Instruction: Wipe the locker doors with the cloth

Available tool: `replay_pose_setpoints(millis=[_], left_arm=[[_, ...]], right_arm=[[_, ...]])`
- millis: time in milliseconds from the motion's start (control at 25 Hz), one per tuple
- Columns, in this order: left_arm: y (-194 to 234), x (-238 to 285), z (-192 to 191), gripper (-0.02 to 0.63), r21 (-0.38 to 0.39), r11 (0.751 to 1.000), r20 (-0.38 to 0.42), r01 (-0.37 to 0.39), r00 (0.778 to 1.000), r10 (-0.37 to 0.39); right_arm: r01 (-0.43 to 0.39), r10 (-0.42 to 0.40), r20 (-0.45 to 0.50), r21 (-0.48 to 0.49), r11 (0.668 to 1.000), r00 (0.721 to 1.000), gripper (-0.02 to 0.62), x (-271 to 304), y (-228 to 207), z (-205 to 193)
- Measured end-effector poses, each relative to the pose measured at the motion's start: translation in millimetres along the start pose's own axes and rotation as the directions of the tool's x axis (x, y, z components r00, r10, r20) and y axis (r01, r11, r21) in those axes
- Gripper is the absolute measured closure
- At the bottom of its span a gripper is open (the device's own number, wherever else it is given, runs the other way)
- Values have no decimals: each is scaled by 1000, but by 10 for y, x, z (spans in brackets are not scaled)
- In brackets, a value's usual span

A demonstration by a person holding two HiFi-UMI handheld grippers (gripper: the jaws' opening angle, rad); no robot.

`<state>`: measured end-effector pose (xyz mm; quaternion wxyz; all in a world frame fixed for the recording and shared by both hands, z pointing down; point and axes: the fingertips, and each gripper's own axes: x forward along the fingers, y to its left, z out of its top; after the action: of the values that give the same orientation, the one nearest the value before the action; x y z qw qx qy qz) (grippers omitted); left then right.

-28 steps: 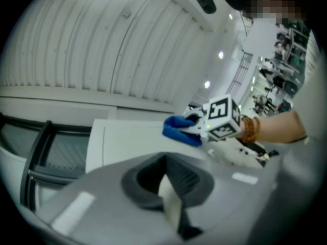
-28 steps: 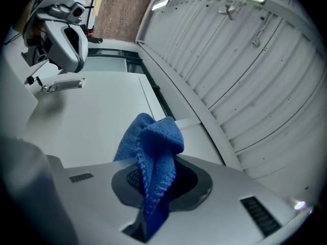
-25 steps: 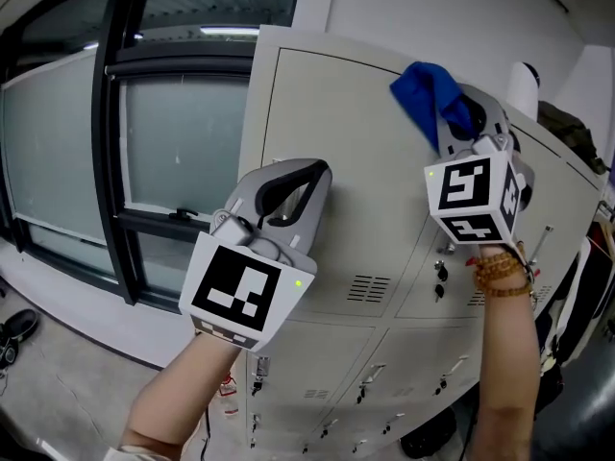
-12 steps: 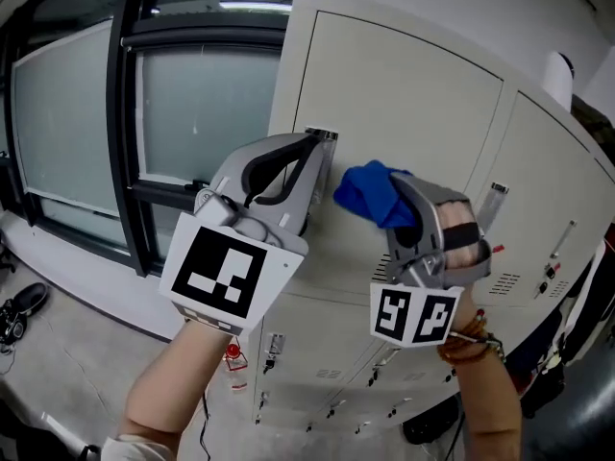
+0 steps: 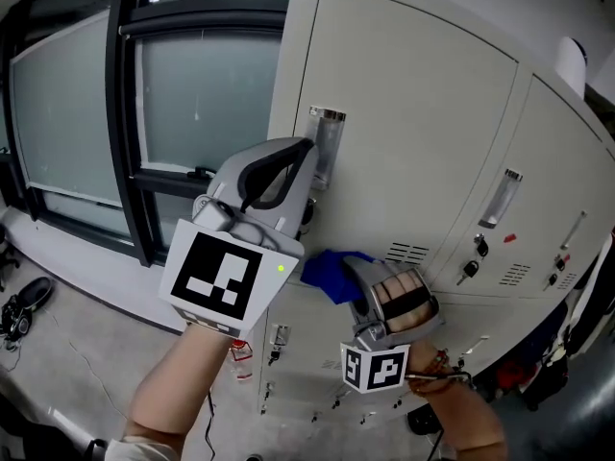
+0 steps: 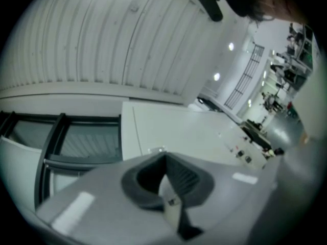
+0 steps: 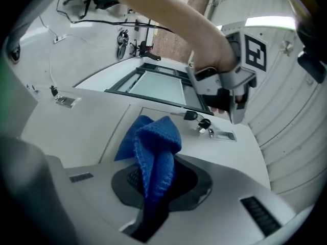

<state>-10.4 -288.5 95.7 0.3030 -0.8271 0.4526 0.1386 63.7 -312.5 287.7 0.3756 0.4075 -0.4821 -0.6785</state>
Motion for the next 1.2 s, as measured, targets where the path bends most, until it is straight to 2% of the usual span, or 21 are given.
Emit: replay_pose_setpoints(millis=[120, 400, 560, 720, 800, 880, 1040, 1200], left_arm=[[38, -2, -20, 607, -3, 1000, -5, -5, 1000, 5], [166, -5, 75, 607, 19, 1000, 10, -22, 1000, 21], [222, -40, 156, 607, 31, 999, 21, -26, 999, 26], [289, -105, 217, 607, 39, 998, 31, -38, 999, 37], [334, -133, 245, 607, 32, 998, 35, -48, 998, 47], [371, -153, 268, 607, 19, 998, 40, -58, 998, 58], [368, -174, 224, 607, 22, 998, 35, -59, 998, 58], [335, -145, 123, 607, 34, 998, 22, -44, 999, 43]], right_arm=[[49, -49, -3, 77, 996, 999, 546, 91, -504, -114], [222, -213, -64, 192, 956, 975, 546, 418, -2236, -524], [290, -281, -77, 167, 942, 957, 546, 654, -3075, -535], [307, -301, -75, 97, 947, 951, 546, 837, -3476, -363], [307, -303, -76, 62, 950, 950, 546, 848, -3460, -288], [303, -299, -67, 46, 952, 952, 546, 792, -3264, -238], [248, -247, -50, 9, 969, 968, 546, 545, -2356, -204], [175, -172, -46, 51, 983, 984, 547, 270, -1429, -251]])
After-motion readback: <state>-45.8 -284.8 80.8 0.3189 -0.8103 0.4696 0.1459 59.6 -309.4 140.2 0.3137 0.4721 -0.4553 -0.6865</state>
